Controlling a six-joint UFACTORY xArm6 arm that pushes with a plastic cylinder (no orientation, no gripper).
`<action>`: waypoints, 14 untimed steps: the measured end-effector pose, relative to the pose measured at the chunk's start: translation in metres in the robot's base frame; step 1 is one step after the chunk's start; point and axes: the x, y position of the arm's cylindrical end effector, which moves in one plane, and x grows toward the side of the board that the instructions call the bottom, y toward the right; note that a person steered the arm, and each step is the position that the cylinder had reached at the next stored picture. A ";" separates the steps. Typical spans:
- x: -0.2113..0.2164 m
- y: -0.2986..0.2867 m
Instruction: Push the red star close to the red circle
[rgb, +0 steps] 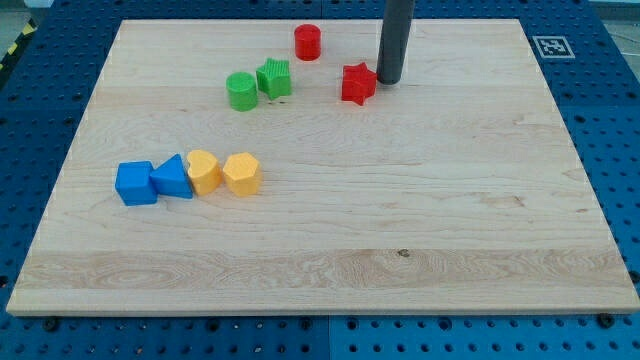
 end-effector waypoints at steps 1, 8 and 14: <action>0.021 0.000; 0.076 -0.013; 0.050 -0.018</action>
